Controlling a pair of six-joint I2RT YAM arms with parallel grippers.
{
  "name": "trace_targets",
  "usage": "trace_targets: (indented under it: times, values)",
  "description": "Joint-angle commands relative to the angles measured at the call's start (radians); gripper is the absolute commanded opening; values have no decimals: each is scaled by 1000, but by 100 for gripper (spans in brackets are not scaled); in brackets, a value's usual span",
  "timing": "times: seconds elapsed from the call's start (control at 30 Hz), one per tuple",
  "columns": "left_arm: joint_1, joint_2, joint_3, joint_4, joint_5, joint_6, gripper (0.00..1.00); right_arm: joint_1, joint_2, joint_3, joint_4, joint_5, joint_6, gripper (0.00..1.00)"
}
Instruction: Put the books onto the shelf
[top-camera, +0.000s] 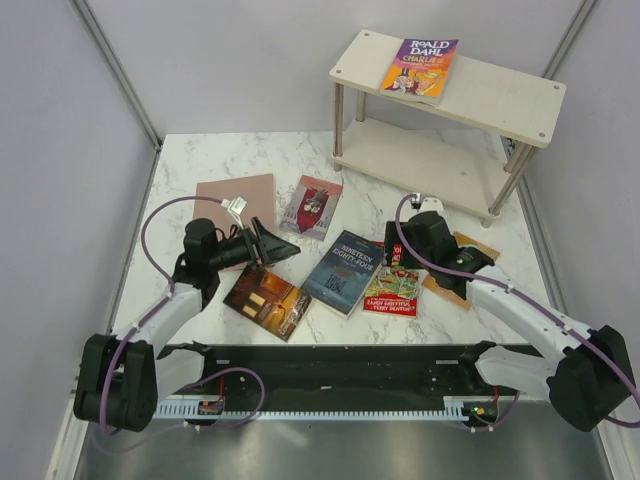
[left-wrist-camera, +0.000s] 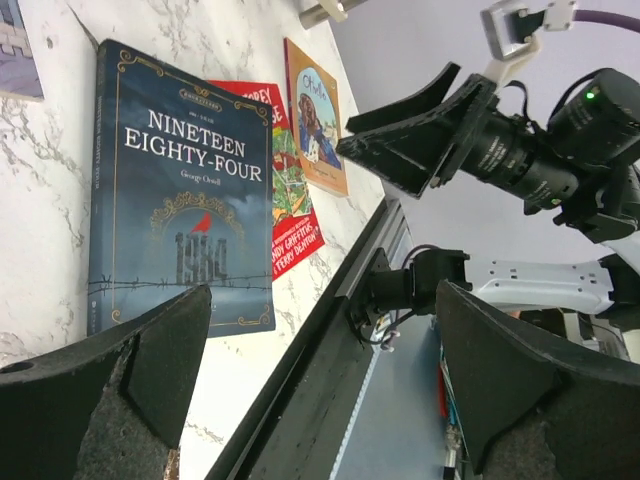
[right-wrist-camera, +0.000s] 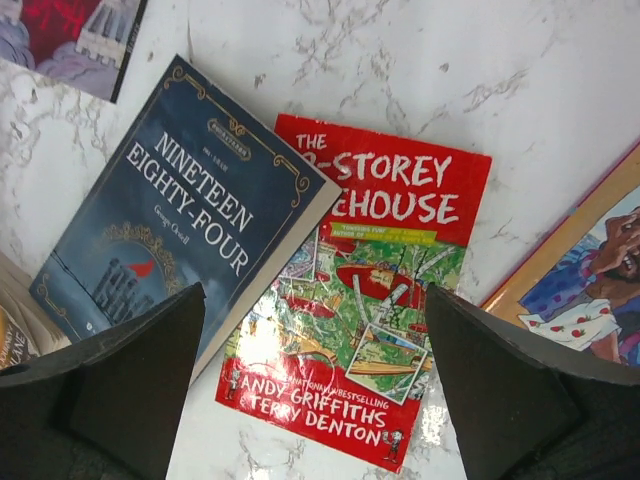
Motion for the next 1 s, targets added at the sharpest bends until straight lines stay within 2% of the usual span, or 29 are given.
trace_targets:
  times: [0.0, 0.13, 0.27, 0.43, 0.67, 0.77, 0.8, 0.87, 0.9, 0.97]
  values:
    - [4, -86, 28, -126, -87, 87, 100, 21, 15, -37, 56, -107, 51, 98]
    - [3, -59, 62, -191, -53, 141, 100, 19, -18, -166, 240, -244, 228, 98]
    - [-11, -28, 48, -191, -56, 149, 100, 22, -15, -232, 295, -287, 298, 98]
    - [-108, 78, 68, -203, -80, 179, 100, 19, -7, -266, 329, -314, 361, 98]
    - [-290, 306, 184, -275, -264, 181, 100, 19, 45, -355, 425, -327, 442, 98]
    - [-333, 429, 270, -350, -355, 146, 100, 16, 96, -419, 558, -340, 513, 98]
    - [-341, 456, 319, -368, -366, 137, 100, 16, 137, -439, 670, -362, 538, 98]
    - [-346, 528, 370, -406, -419, 132, 100, 13, 189, -478, 775, -387, 605, 98]
    - [-353, 543, 425, -496, -451, 129, 100, 13, 247, -481, 833, -399, 625, 98]
    - [-364, 559, 469, -570, -566, 132, 100, 13, 304, -475, 885, -427, 647, 98]
